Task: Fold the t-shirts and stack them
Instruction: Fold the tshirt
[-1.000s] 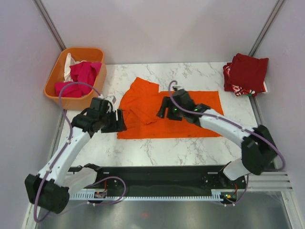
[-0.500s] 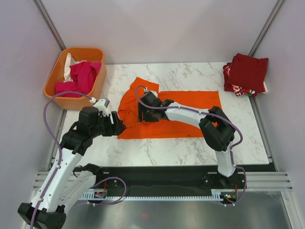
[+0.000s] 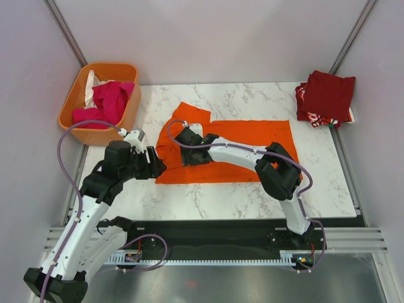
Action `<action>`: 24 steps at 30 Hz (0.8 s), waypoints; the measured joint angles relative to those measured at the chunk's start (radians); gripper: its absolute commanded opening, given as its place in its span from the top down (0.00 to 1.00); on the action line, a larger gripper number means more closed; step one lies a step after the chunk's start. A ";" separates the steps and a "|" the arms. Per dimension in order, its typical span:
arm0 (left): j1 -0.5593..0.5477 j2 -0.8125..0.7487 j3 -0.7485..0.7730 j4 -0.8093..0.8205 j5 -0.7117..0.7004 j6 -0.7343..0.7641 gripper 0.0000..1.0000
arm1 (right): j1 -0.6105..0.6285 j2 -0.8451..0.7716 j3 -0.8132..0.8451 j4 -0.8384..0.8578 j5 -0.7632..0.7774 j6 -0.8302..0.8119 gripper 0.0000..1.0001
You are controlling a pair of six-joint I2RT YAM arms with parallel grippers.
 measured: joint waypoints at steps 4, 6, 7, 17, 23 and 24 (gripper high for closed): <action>0.000 -0.001 0.000 0.000 -0.002 0.000 0.33 | 0.015 0.023 0.026 -0.037 0.043 -0.018 0.42; 0.000 -0.002 0.000 0.000 -0.002 0.000 0.33 | 0.019 0.036 0.041 -0.051 0.060 -0.026 0.43; 0.000 -0.002 0.000 0.000 -0.002 0.000 0.33 | 0.020 0.043 0.048 -0.058 0.067 -0.031 0.43; 0.000 -0.003 0.000 0.001 -0.003 0.000 0.33 | 0.020 0.069 0.077 -0.095 0.113 -0.065 0.80; 0.000 -0.003 0.000 0.001 -0.003 0.000 0.34 | 0.020 0.077 0.091 -0.105 0.124 -0.077 1.00; 0.000 -0.003 0.000 0.001 -0.003 0.000 0.34 | 0.020 0.079 0.094 -0.105 0.124 -0.077 1.00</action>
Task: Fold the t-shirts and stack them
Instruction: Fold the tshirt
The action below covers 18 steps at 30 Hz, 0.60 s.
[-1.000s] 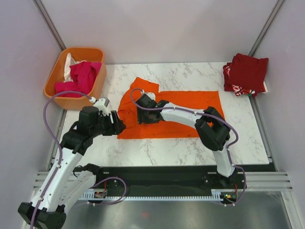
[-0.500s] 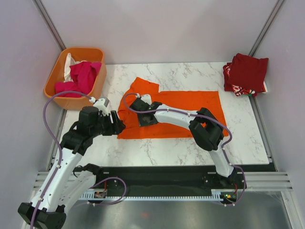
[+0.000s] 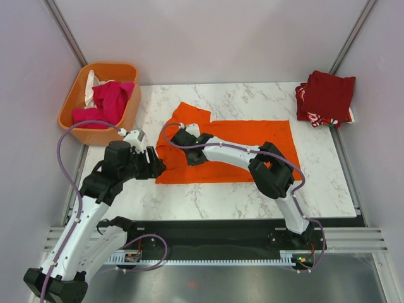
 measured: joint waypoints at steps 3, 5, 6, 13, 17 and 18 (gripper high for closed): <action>0.000 0.000 0.000 0.000 0.000 0.000 0.34 | 0.000 0.005 0.004 0.000 0.001 -0.003 1.00; 0.000 0.000 0.000 0.000 0.000 0.000 0.34 | 0.000 0.006 0.006 -0.002 0.005 -0.006 1.00; 0.000 0.000 0.000 0.000 0.000 0.000 0.34 | -0.001 0.006 0.010 -0.003 0.007 -0.007 1.00; 0.000 0.000 0.000 0.000 0.000 0.000 0.34 | -0.045 0.007 0.068 -0.007 0.016 -0.026 1.00; 0.000 0.002 0.000 0.000 0.000 0.000 0.34 | -0.112 0.008 0.092 -0.006 0.026 -0.037 0.93; 0.000 0.003 0.000 0.001 0.000 0.000 0.34 | -0.129 0.009 0.097 -0.007 0.026 -0.040 0.90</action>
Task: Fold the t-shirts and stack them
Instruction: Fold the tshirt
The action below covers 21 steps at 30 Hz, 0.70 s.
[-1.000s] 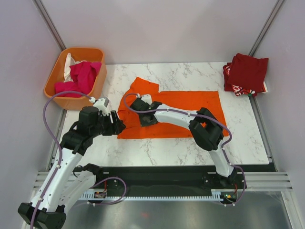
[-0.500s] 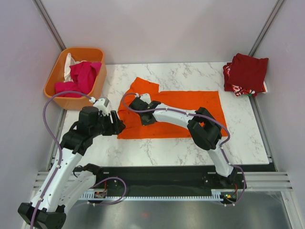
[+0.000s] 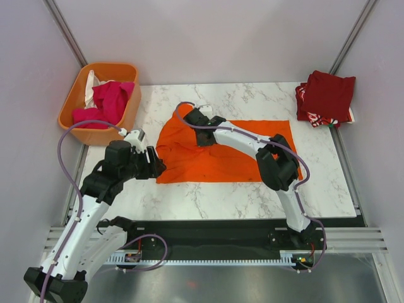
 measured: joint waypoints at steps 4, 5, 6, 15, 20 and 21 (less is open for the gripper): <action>0.000 0.009 0.000 0.000 0.000 0.000 0.34 | -0.058 0.016 0.004 0.001 0.000 -0.003 0.51; 0.000 0.010 0.000 0.001 0.000 0.000 0.34 | -0.067 0.022 0.004 -0.001 0.000 0.000 0.29; 0.000 0.011 0.000 0.001 0.000 0.000 0.34 | -0.076 0.026 0.004 -0.001 0.000 0.000 0.21; 0.000 0.088 0.001 0.002 -0.027 0.000 0.32 | -0.114 0.018 -0.016 0.000 0.010 -0.018 0.10; 0.000 0.327 0.097 0.026 -0.062 0.012 0.27 | -0.167 -0.130 -0.157 0.025 -0.011 -0.042 0.10; 0.000 0.395 0.144 0.034 -0.063 0.018 0.27 | -0.189 -0.174 -0.194 0.034 -0.019 -0.047 0.10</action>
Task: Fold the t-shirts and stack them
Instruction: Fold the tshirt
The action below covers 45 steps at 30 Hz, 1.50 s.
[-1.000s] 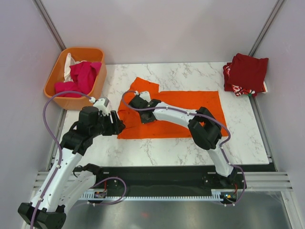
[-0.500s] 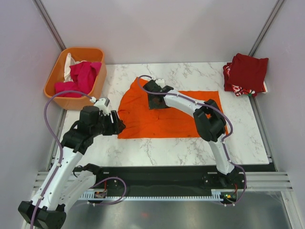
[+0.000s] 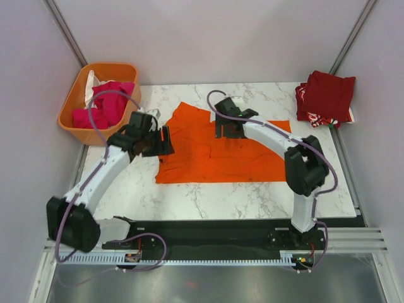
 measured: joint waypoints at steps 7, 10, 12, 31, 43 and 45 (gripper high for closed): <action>0.034 0.626 0.554 0.085 0.050 0.052 0.18 | -0.139 -0.347 -0.268 0.055 -0.038 -0.043 0.10; 0.065 0.838 0.771 0.115 0.086 0.069 0.09 | -0.135 -0.508 -0.390 0.060 -0.067 -0.059 0.09; 0.085 0.946 0.888 0.124 0.105 0.076 0.06 | -0.127 -0.619 -0.460 0.051 -0.084 -0.066 0.09; 0.203 1.473 1.396 0.109 0.321 0.000 0.12 | -0.123 -0.955 -0.613 -0.035 -0.139 -0.080 0.08; 0.200 1.535 1.415 0.195 0.449 -0.221 0.49 | -0.123 -0.943 -0.669 -0.043 -0.117 -0.093 0.08; 0.200 1.546 1.415 0.208 0.458 -0.248 0.59 | -0.123 -0.941 -0.671 -0.042 -0.116 -0.095 0.07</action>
